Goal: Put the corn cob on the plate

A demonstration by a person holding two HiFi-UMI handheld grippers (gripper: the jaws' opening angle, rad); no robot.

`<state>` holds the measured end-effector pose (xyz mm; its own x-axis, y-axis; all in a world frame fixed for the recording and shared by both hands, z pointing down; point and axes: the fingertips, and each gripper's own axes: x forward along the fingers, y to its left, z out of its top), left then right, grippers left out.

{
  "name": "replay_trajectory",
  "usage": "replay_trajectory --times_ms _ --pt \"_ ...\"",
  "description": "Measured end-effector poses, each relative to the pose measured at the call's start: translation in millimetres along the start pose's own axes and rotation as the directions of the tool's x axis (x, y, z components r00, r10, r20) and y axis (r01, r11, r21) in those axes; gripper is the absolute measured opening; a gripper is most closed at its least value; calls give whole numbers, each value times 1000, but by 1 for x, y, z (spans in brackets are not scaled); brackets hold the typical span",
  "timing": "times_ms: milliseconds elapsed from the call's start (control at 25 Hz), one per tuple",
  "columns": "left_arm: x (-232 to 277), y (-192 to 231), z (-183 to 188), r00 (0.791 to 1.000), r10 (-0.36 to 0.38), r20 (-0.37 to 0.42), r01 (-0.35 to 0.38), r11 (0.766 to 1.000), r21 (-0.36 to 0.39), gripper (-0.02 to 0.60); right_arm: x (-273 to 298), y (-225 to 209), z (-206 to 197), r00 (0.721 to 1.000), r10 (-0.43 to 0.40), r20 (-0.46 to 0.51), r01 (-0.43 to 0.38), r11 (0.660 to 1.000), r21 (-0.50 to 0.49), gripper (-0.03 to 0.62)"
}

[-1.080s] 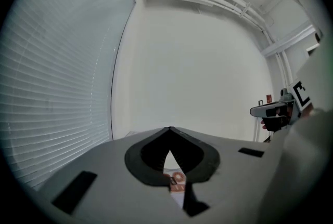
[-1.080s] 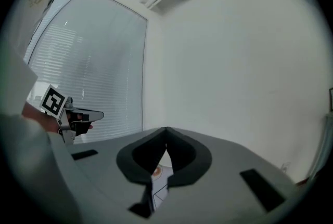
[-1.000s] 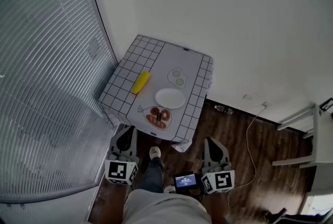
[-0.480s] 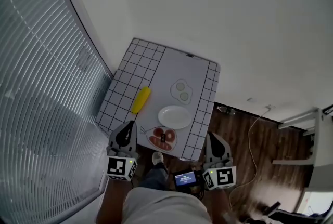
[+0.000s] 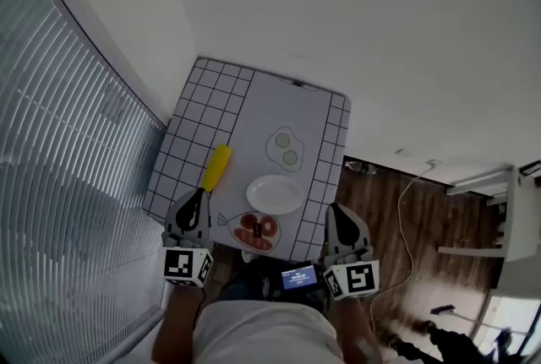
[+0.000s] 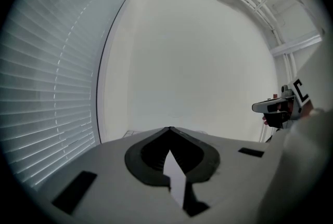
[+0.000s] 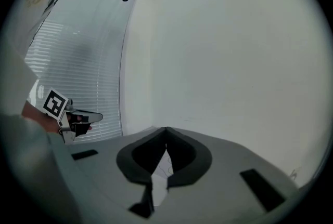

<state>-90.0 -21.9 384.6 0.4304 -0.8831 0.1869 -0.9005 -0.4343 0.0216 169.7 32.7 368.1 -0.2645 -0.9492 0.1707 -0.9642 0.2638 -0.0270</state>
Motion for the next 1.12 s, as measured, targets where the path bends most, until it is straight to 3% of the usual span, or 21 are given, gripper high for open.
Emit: replay_trajectory --times_ms 360,680,1120 --pt "25 -4 2 997 70 -24 -71 997 -40 6 33 -23 11 997 76 14 -77 995 59 6" --pt "41 -3 -6 990 130 -50 -131 991 -11 6 47 -35 -6 990 141 -11 -140 988 66 6" --pt "56 21 -47 984 93 -151 -101 994 -46 6 63 -13 -21 974 199 -106 -200 980 1 6"
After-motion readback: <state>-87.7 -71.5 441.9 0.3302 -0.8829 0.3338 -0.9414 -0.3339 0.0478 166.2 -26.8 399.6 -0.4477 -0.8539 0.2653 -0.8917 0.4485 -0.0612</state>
